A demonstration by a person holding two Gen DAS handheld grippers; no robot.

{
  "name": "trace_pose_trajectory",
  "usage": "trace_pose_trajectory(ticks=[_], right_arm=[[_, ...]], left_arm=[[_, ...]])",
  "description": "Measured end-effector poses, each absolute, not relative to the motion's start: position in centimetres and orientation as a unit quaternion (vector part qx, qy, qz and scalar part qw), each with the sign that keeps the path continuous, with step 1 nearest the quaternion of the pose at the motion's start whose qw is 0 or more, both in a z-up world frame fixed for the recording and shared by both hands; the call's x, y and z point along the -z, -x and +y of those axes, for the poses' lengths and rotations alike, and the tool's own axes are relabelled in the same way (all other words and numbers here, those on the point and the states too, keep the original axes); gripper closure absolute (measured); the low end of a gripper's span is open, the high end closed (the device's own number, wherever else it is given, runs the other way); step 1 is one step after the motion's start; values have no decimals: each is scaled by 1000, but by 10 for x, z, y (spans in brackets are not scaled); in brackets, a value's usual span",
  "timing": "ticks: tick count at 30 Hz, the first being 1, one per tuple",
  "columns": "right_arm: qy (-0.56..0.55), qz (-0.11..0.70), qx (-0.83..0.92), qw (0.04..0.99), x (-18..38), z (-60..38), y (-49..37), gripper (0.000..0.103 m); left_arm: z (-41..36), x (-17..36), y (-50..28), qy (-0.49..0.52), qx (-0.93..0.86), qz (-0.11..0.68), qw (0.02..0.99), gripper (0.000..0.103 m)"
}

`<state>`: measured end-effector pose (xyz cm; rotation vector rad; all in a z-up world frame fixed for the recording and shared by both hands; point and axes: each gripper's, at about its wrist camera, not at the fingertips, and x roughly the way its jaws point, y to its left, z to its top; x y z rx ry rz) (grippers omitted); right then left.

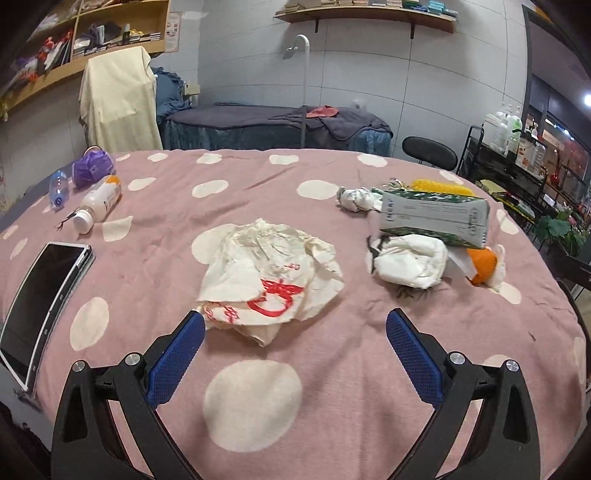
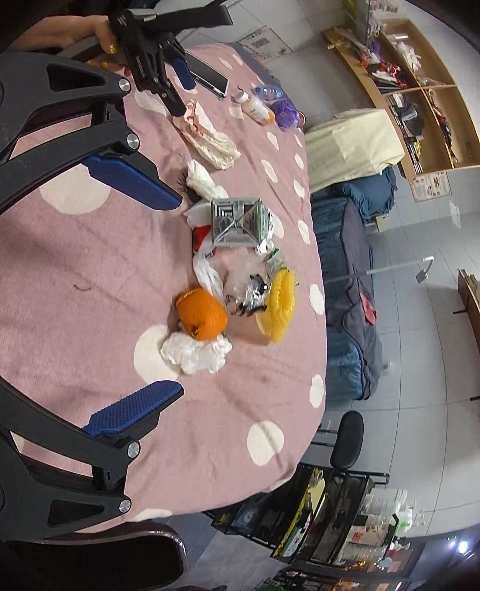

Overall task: Collect trash
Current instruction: 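Grasp the crumpled white paper bag with the left tool while the right tool grasps the green carton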

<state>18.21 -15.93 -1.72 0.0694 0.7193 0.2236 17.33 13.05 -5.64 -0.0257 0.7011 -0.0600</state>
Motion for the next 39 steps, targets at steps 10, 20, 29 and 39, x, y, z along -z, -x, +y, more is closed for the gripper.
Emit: trace_pose_trajectory(ticks=[10, 20, 29, 39], right_arm=[[-40, 381, -180, 906, 17, -103, -243, 11], [-21, 428, -177, 886, 45, -62, -304, 51], [-17, 387, -188, 903, 27, -65, -277, 53], [-36, 338, -188, 921, -9, -97, -230, 53]], left_arm=[[150, 79, -229, -16, 49, 405, 913, 6], [171, 87, -242, 68, 61, 420, 903, 50], [177, 69, -218, 92, 41, 381, 919, 82], [156, 28, -168, 116, 55, 314, 941, 83]])
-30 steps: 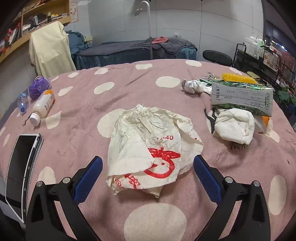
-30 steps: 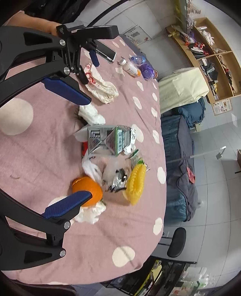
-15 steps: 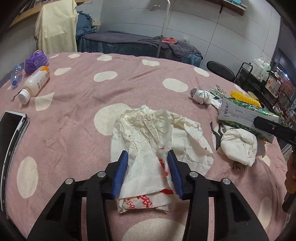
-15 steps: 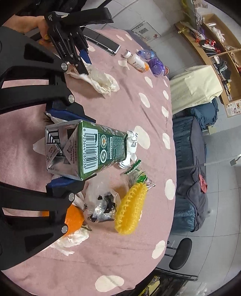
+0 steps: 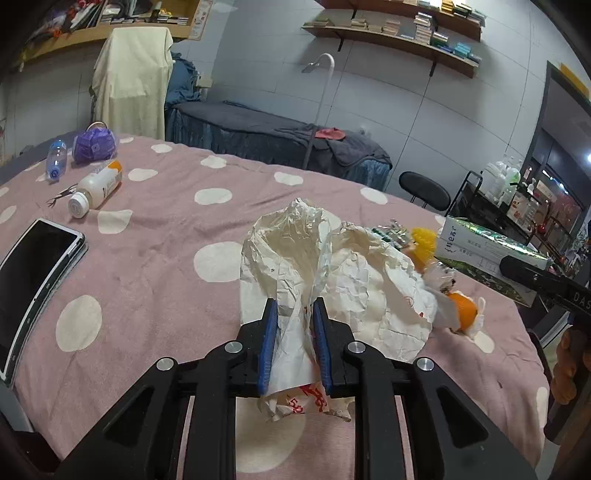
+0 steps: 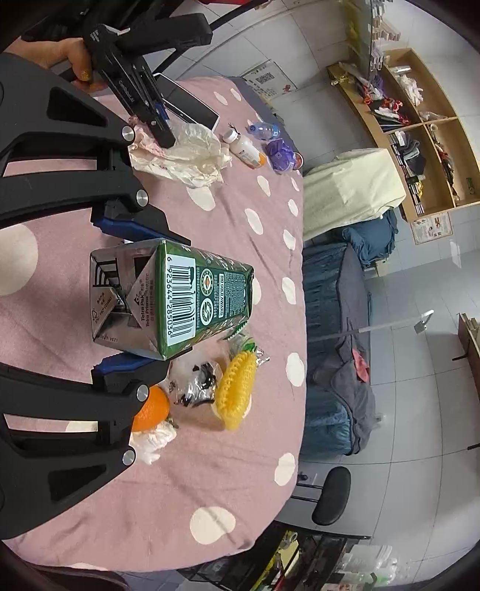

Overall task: Collect trash
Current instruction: 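Grasp the crumpled white paper bag with the left tool while the right tool grasps the green carton, then carry both items to the bin and open the right tool over it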

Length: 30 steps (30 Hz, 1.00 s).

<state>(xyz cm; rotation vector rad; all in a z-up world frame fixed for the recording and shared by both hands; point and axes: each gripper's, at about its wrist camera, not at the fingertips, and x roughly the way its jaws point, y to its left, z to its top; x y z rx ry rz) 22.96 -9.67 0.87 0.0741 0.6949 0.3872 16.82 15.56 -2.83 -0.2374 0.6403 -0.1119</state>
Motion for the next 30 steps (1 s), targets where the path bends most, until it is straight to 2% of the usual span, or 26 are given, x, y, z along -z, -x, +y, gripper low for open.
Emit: trace_pose_trajectory(ticks=[15, 30], right_arm=[[-68, 304, -118, 943, -22, -192, -156, 53], [-92, 279, 61, 954, -21, -328, -88, 53]], left_arm=[[72, 6, -136, 91, 130, 271, 949, 83], [-35, 3, -133, 72, 256, 269, 926, 83]])
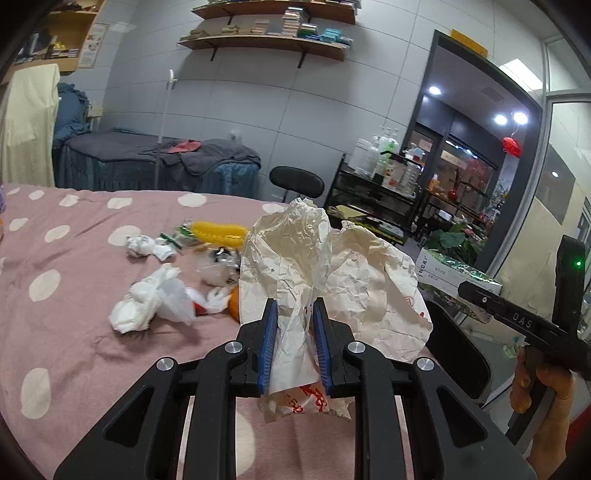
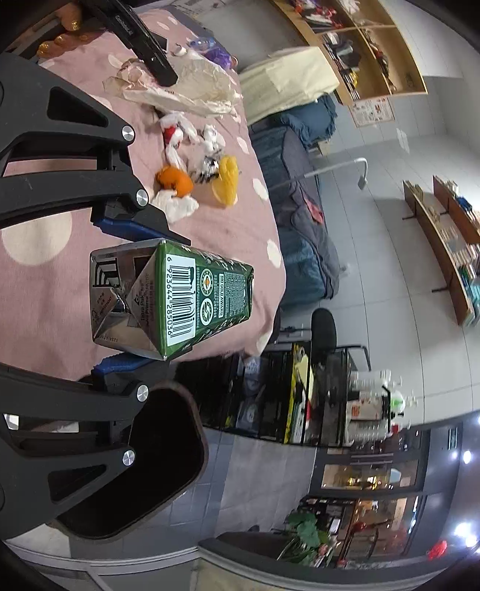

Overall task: Collect trash
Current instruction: 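Carry both items to the bin and open the right tool over it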

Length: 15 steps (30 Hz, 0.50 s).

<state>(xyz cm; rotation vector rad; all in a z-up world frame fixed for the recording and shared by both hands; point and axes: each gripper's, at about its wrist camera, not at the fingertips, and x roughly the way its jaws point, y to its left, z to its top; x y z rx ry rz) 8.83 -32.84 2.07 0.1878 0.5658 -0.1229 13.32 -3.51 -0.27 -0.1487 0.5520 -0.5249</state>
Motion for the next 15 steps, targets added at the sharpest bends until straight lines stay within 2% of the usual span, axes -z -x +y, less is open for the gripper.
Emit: trace_pose_trajectory(ticks=[15], right_arm=[[-157, 315, 227, 908, 20, -461, -41, 53]], left_arm=[[-132, 2, -130, 44, 352, 279, 892, 83]])
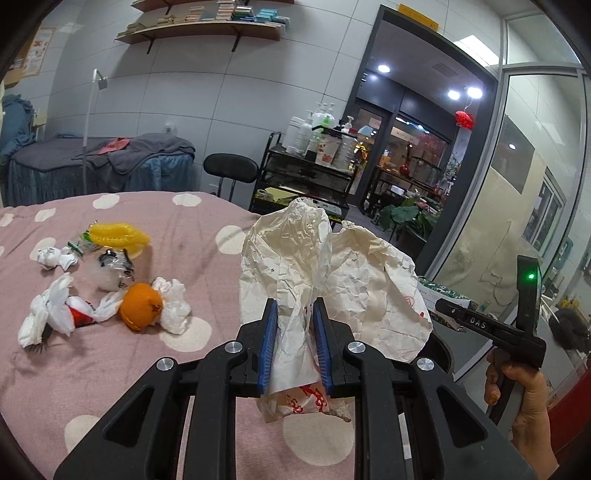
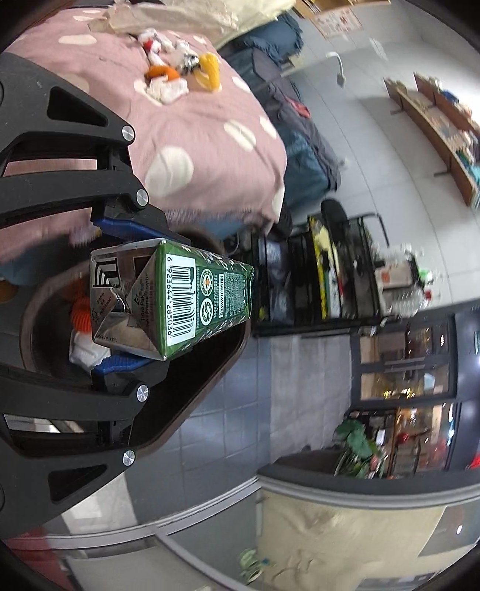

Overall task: Collect trash
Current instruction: 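Carry both items to the bin and open the right tool over it, then lower the paper bag into the bin and open the left tool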

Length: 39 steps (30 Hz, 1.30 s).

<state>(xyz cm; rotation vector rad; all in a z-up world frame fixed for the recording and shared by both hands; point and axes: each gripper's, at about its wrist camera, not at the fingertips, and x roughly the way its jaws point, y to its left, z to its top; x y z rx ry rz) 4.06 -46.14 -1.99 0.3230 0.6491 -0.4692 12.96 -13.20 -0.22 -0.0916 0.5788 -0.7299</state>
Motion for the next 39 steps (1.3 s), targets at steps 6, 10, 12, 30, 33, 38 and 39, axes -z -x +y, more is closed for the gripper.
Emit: trace_pose_trajectory(ticks=[6, 10, 12, 30, 33, 38, 39], right_arm=[[-176, 360, 258, 879, 53, -499, -42, 53], [-194, 399, 250, 861, 76, -512, -51, 53], [-198, 420, 250, 850, 87, -517, -56, 53], [-222, 375, 294, 851, 81, -521, -39, 25], [-212, 363, 314, 851, 73, -521, -28, 25], [-217, 340, 343, 849, 63, -528, -9, 24], [-219, 336, 348, 848, 61, -530, -4, 24]], left_arm=[[-159, 5, -132, 27, 370, 285, 884, 83], [-172, 8, -136, 24, 378, 293, 878, 83], [-180, 9, -138, 23, 383, 296, 875, 83], [-249, 19, -139, -34, 434, 316, 843, 83], [-265, 20, -139, -47, 446, 318, 835, 83], [-292, 21, -138, -64, 463, 322, 823, 83], [-298, 22, -137, -69, 465, 323, 821, 83]])
